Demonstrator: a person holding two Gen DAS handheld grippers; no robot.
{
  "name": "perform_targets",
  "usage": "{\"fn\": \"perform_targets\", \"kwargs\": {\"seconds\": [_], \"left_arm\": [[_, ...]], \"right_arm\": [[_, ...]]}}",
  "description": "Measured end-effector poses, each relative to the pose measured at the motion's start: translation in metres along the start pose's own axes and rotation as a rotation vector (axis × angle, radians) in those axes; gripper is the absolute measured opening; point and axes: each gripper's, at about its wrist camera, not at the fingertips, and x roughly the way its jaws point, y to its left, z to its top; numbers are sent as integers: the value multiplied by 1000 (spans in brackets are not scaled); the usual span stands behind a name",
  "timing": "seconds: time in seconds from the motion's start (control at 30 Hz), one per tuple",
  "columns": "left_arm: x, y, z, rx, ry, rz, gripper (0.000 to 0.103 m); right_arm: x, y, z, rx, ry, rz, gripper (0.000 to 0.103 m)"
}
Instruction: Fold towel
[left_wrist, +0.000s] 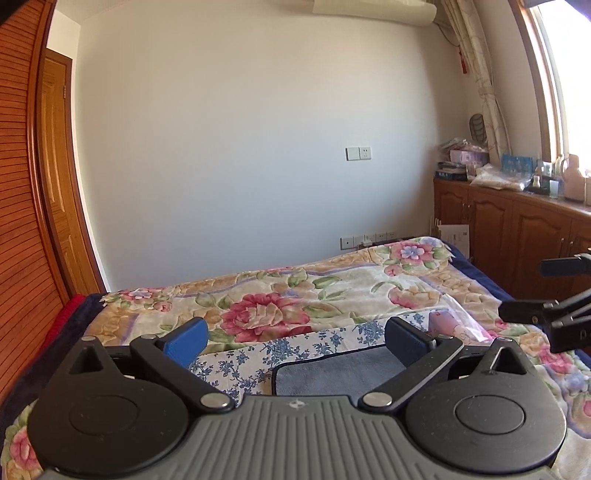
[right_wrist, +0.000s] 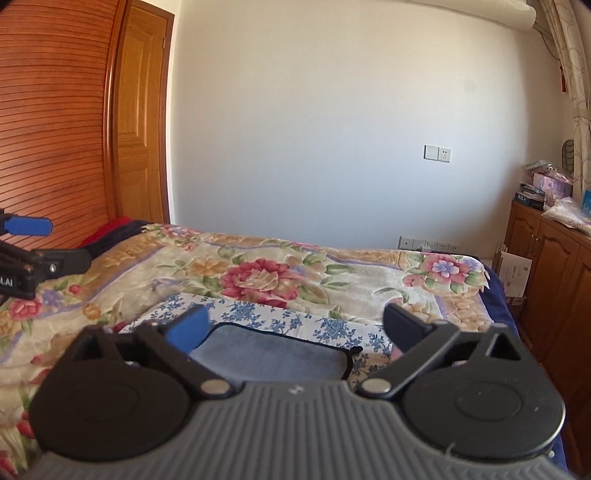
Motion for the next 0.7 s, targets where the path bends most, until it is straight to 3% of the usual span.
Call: {"fn": "perform_targets", "kwargs": {"seconds": [0.7], "left_arm": [[-51,-15,-25,-29,-19,33,103]], "right_arm": [[-52,-7,-26,24,24,-34,103]]}}
